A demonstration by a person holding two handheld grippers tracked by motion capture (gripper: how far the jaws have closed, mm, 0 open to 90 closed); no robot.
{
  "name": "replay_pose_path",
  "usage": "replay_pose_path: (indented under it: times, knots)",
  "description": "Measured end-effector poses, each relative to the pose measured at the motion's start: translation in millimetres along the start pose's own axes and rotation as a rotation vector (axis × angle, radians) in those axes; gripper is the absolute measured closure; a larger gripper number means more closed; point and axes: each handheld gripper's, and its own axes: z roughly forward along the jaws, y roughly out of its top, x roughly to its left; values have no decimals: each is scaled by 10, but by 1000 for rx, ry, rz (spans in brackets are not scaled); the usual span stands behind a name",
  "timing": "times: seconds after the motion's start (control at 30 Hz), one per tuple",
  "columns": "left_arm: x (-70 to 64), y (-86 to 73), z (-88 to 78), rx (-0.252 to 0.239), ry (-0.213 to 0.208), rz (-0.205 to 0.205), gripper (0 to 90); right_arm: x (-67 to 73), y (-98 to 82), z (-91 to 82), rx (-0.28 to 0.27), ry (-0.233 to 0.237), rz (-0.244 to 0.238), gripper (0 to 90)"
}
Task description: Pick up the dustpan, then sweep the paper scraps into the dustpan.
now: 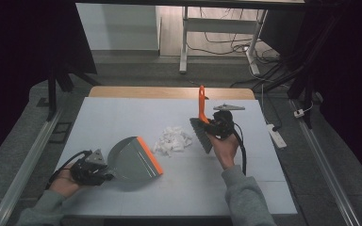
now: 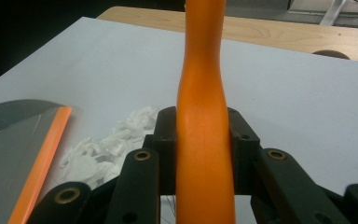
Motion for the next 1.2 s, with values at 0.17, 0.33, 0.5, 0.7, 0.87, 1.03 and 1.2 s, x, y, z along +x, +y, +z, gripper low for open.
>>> replay_pose_path:
  times: [0.17, 0.33, 0.5, 0.7, 0.87, 1.03, 1.2]
  knots:
    - [1, 6, 0, -4, 1, -3, 621, 20, 56, 64, 7, -2, -8, 704]
    - [-4, 16, 4, -8, -2, -3, 621, 38, 115, 140, 14, -6, -17, 705]
    - [-8, 17, 9, -9, 0, -3, 621, 55, 168, 252, 30, -12, -24, 705]
    - [-11, 33, 29, -12, -5, -8, 621, 15, 179, 372, 46, -25, -18, 704]
    - [-7, 45, 57, -10, -7, -14, 621, -20, 184, 455, 58, -33, -8, 704]
    - [9, 52, 76, -16, -18, -19, 621, -16, 199, 536, 71, -38, -12, 704]
    - [24, 66, 102, -15, -29, -23, 621, -19, 213, 610, 82, -50, -19, 704]
